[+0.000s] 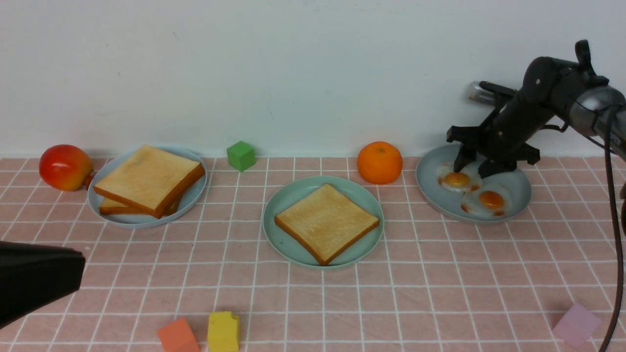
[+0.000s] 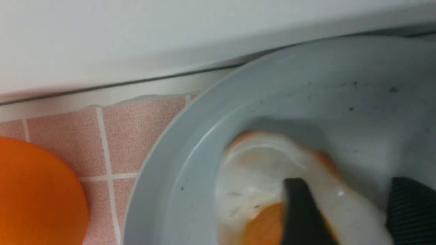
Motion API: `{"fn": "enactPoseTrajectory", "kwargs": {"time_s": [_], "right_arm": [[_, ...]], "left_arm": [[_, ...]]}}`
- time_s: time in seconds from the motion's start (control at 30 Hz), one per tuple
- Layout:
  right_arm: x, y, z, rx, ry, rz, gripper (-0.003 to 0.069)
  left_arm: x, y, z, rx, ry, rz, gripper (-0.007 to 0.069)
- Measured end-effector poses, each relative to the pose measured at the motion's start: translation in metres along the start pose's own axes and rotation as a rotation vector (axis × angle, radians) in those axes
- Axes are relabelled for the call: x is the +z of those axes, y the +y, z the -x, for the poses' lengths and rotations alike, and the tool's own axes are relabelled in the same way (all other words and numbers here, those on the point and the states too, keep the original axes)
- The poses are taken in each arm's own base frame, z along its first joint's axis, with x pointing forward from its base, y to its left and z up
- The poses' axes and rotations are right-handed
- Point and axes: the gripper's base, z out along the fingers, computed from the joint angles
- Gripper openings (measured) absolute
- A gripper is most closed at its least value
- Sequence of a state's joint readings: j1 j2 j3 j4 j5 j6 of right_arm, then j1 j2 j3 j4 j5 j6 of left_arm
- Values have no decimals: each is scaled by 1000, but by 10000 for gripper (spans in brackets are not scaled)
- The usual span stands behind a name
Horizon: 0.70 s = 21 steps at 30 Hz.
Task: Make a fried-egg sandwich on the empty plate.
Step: Use the right arm to grab a fried egg
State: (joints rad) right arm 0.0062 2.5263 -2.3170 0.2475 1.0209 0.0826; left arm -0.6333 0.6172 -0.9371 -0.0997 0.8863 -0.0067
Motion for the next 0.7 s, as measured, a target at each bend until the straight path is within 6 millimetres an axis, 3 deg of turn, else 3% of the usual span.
{"fn": "enactPoseTrajectory", "kwargs": {"time_s": [0.23,0.7], "right_arm": [[1,-1,-1,-12,10,-4,125],[-10,3,-2,-107,34,-5,62]], "left_arm": [[0,0,0,0,0,0,-13],[0,0,0,0,0,0,-13]]}}
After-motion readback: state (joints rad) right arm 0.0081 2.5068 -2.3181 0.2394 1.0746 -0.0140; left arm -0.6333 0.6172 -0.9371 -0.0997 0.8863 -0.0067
